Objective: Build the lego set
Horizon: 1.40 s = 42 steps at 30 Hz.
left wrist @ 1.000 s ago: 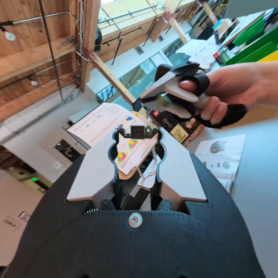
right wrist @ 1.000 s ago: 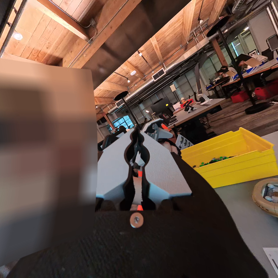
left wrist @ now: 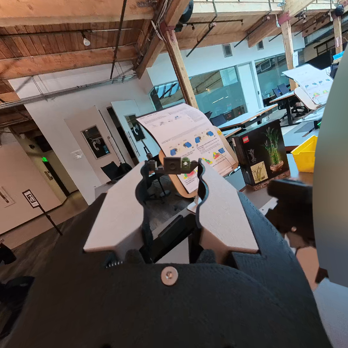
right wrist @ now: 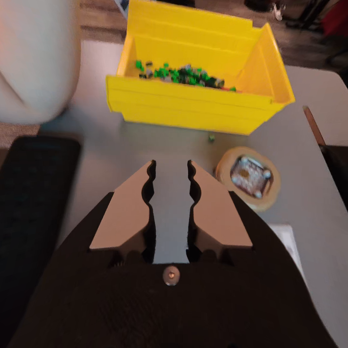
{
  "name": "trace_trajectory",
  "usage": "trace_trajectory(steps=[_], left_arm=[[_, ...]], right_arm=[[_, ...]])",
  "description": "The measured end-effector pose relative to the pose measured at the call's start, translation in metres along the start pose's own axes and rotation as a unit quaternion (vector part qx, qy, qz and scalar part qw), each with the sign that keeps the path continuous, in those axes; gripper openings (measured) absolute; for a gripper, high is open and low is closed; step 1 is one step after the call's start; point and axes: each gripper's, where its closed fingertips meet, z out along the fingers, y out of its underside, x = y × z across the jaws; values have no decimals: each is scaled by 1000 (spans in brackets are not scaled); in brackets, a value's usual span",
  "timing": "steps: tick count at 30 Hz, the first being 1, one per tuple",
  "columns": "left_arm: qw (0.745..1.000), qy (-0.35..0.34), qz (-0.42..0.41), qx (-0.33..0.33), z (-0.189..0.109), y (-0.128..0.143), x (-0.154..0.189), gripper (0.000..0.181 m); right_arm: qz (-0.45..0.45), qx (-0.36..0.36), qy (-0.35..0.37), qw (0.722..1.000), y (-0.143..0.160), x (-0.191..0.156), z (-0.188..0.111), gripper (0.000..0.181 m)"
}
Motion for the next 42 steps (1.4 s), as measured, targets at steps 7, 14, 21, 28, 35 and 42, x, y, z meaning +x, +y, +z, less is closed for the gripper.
trace_trajectory(steps=[7, 14, 21, 28, 35, 42], left_arm=[[999, -30, -10, 35, -30, -25, -23, 51], [995, -16, -39, 85, -53, -49, -29, 51], [993, -7, -49, 109, -63, -59, -30, 50], [994, 1, -51, 96, -63, -54, -30, 50], [999, -14, -13, 50, -51, -40, -24, 51], [996, -27, 68, -44, -17, -3, -4, 51]], right_arm=[[57, -16, 185, 981, -3, 42, 95, 25], [93, -89, 237, 963, 25, 69, 138, 25], [116, -101, 255, 954, 31, 86, 153, 20], [123, -109, 238, 957, 31, 81, 155, 10], [76, -104, 177, 976, 48, 21, 105, 10], [39, -89, 187, 978, 108, -13, 1, 10]])
